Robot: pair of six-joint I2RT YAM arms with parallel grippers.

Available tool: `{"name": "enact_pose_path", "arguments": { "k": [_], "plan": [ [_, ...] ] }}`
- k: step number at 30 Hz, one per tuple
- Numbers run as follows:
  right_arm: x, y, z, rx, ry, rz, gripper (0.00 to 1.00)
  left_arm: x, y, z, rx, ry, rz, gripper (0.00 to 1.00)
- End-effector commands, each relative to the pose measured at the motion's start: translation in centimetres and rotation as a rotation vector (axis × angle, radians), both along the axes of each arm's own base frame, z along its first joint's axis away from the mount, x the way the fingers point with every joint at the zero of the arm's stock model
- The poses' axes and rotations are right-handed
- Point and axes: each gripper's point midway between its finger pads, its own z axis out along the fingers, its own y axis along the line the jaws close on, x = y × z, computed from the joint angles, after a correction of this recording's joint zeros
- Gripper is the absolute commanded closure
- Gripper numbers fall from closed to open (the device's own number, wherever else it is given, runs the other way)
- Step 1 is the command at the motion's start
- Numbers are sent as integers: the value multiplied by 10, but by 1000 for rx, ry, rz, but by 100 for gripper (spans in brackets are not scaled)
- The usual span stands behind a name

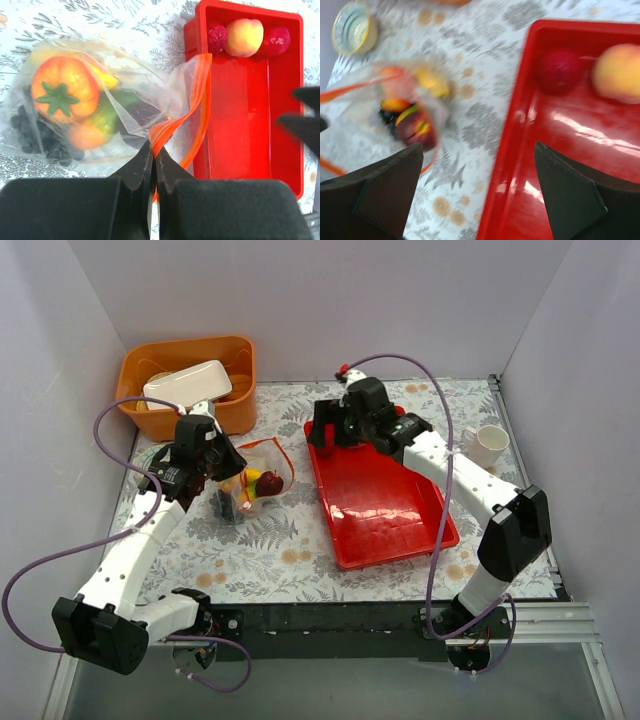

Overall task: Place the food in the zip-top bag and seal the zipper
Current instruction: Place the fake fruit in the zipper food storage bag, then pick up the fake fruit from the bin.

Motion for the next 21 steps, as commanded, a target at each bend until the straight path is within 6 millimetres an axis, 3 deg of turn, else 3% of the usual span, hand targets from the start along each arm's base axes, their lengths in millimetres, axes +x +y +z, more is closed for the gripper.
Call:
{"name": "enact_pose_path", "arguments": {
  "k": [1, 4, 5, 6, 9, 10, 12, 13, 17, 21],
  "plan": [
    [35, -53, -24, -85, 60, -150, 2, 1, 12, 41, -11, -103, 72, 100],
    [29, -53, -26, -73, 72, -107, 2, 1, 17, 57, -13, -183, 81, 100],
    [24, -38, -14, 7, 49, -36, 2, 1, 16, 59, -10, -181, 78, 100],
    [17, -36, -24, 18, 76, -18, 2, 2, 17, 55, -4, -163, 83, 100],
    [21, -33, -31, 17, 89, -24, 2, 6, 11, 40, 5, -99, 63, 100],
    [27, -34, -44, -19, 99, -37, 2, 6, 11, 37, 4, -91, 59, 100],
    [41, -30, -39, -36, 69, -41, 2, 5, 9, 33, -1, -89, 50, 100],
    [54, -30, -52, -80, 63, -58, 2, 6, 7, 33, -8, -97, 47, 100],
    [87, -26, -66, -139, 67, -93, 2, 10, 0, 23, -11, -75, 7, 100],
    [119, -27, -82, -144, 77, -174, 3, 16, 1, 27, 11, -79, 5, 100]
  ]
}}
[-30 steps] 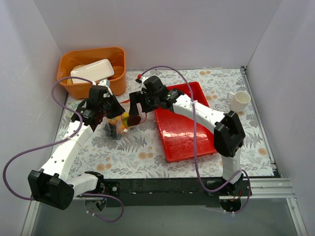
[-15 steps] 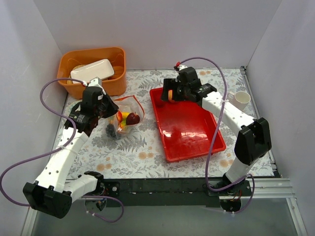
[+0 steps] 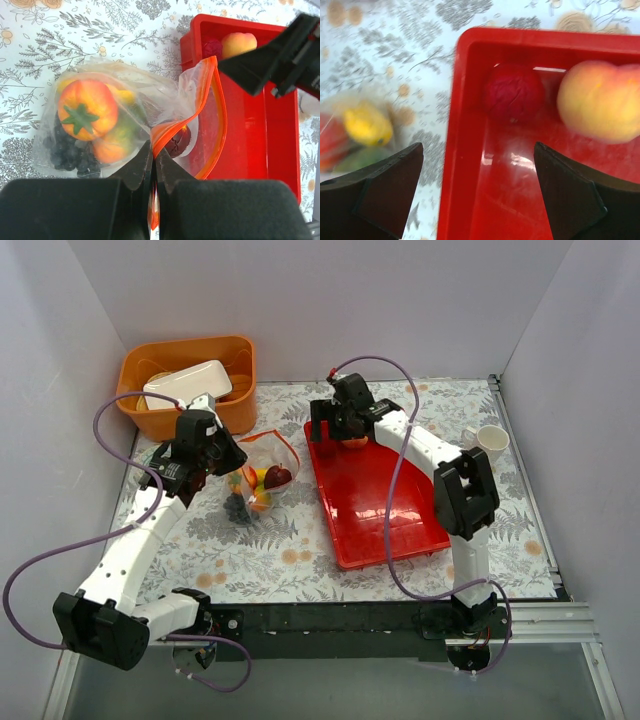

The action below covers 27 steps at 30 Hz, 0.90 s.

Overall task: Place the food in the zip-top bag and seal the zipper
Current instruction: Pick up the fake fruit from the bin.

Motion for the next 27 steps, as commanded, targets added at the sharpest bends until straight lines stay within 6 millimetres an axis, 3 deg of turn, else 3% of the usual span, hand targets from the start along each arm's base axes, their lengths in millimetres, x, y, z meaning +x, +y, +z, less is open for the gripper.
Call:
{"name": "enact_pose_path", "arguments": {
  "k": [1, 9, 17, 21, 27],
  "plan": [
    [40, -11, -8, -31, -25, -104, 4, 9, -1, 12, 10, -45, -12, 100],
    [59, -5, -17, 28, -28, -110, 12, 6, 1, 9, 20, -43, -12, 100],
    [52, 6, -40, 32, 46, -41, 22, 3, 1, 4, 8, -35, -8, 100],
    [54, 7, -52, 25, 63, -36, 22, 4, 0, 6, 7, -38, -8, 100],
    [53, 4, -61, -2, 81, -40, 34, 1, 3, 9, 11, -47, -1, 100]
  ]
}}
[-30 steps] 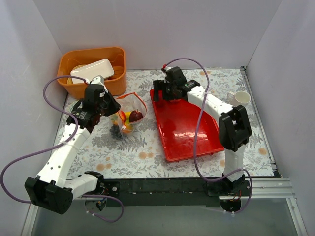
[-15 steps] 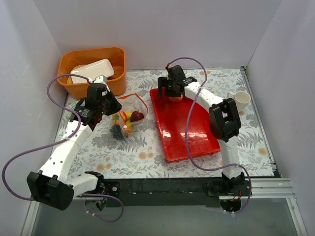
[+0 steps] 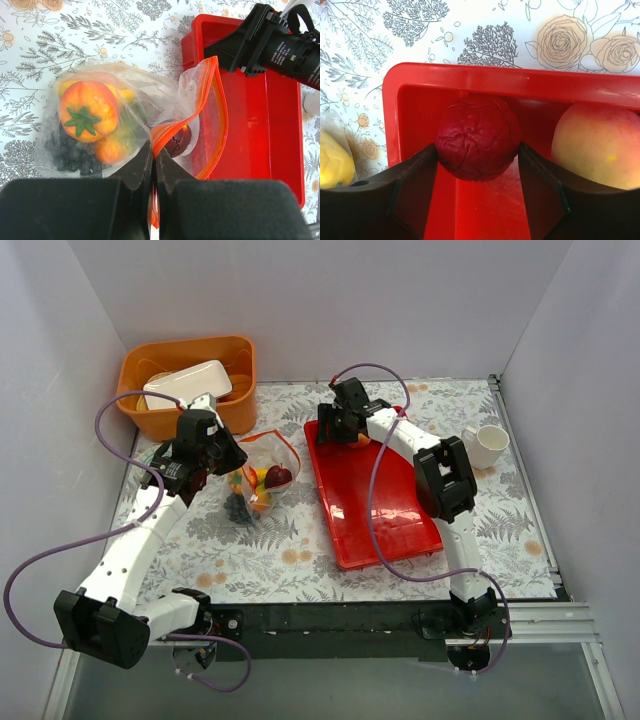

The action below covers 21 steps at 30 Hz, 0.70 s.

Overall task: Place the food in the zip-top bag and seal the zipper
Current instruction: Pick up the fake fruit from the bin.

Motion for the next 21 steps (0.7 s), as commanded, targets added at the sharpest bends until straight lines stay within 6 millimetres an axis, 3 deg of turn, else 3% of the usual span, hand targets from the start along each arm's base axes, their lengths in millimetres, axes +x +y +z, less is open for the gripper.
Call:
{"name": "enact_pose_path", "arguments": {
  "k": [1, 2, 4, 5, 7, 13, 16, 17, 18, 19, 20, 21],
  "plan": [
    [4, 4, 13, 7, -32, 16, 36, -4, 3, 14, -7, -54, 4, 100],
    [0, 1, 8, -1, -21, 16, 42, -4, 3, 14, -8, -55, 3, 100],
    [-2, 1, 20, 16, -52, 21, 45, -5, 3, 13, -9, -51, 3, 100],
    [-9, -3, 13, 6, -35, 19, 48, -5, 2, 13, -14, -51, 0, 100],
    [-13, -7, 25, 10, -51, 17, 52, -5, 1, 12, -15, -46, -3, 100],
    [-46, -25, 37, 3, -41, 27, 54, -4, 0, 12, -23, -47, -8, 100],
    [-74, -44, 28, -29, -1, 25, 54, -6, -2, 9, -27, -38, -15, 100],
    [-80, -49, 35, -27, -18, 20, 54, -6, -2, 8, -28, -33, -15, 100],
    [-97, -62, 15, -65, 23, 13, 54, -7, -2, 7, -31, -27, -18, 100],
    [-104, -69, 11, -78, 33, -3, 54, -7, -3, 7, -32, -27, -19, 100],
    [-109, -74, 20, -72, 13, -9, 54, -7, -3, 7, -38, -27, -17, 100],
    [-121, -81, 8, -86, 40, -9, 55, -7, -4, 4, -39, -20, -22, 100]
  ]
}}
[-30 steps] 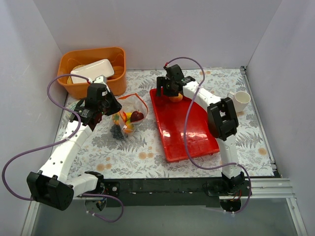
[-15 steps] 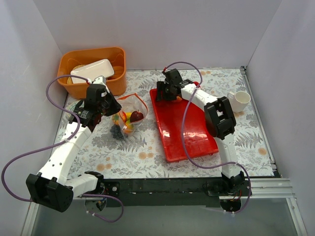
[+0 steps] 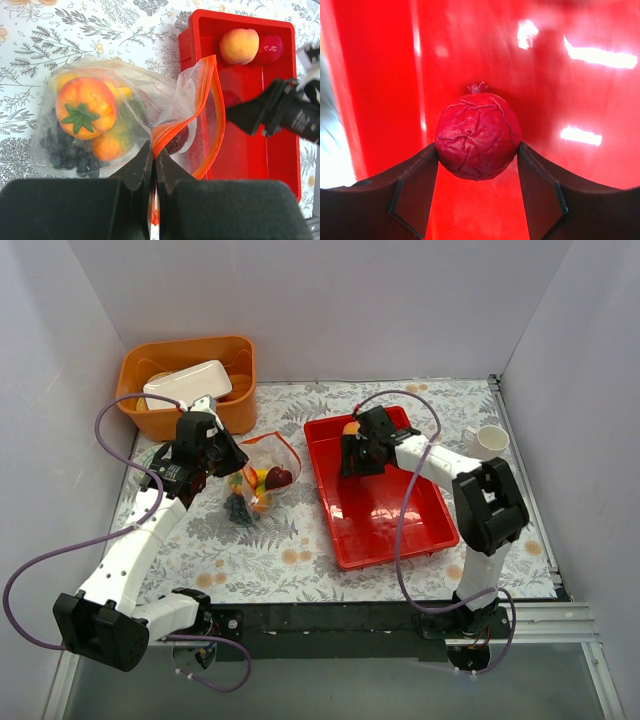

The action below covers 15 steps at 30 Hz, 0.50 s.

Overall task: Place the food in the zip-top bag and seal the zipper
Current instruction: Pick up the fake fruit from the bin.

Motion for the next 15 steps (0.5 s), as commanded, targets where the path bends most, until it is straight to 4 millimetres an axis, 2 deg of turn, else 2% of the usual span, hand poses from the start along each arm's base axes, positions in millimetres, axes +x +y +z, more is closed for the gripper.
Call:
{"name": "enact_pose_path", "arguments": {
  "k": [1, 2, 4, 7, 10, 11, 15],
  "plan": [
    [-25, -20, 7, -16, -27, -14, 55, -2, -3, 6, -26, -26, -13, 100],
    [-29, -22, 15, -2, -44, -15, 55, -1, -3, 3, -23, -22, -12, 100],
    [-37, -27, 18, 0, -34, -19, 56, -1, -9, 3, -38, -12, -39, 100],
    [-43, -24, 39, 53, -64, -16, 57, 0, -10, 2, -43, -6, -44, 100],
    [-45, -20, 65, 108, -105, -5, 57, 1, -12, 1, -43, -3, -54, 100],
    [-45, -17, 81, 133, -134, 2, 57, 1, -13, 1, -44, -1, -60, 100],
    [-54, 0, 117, 240, -170, 37, 57, 0, -14, -5, -39, 20, -67, 100]
  ]
}}
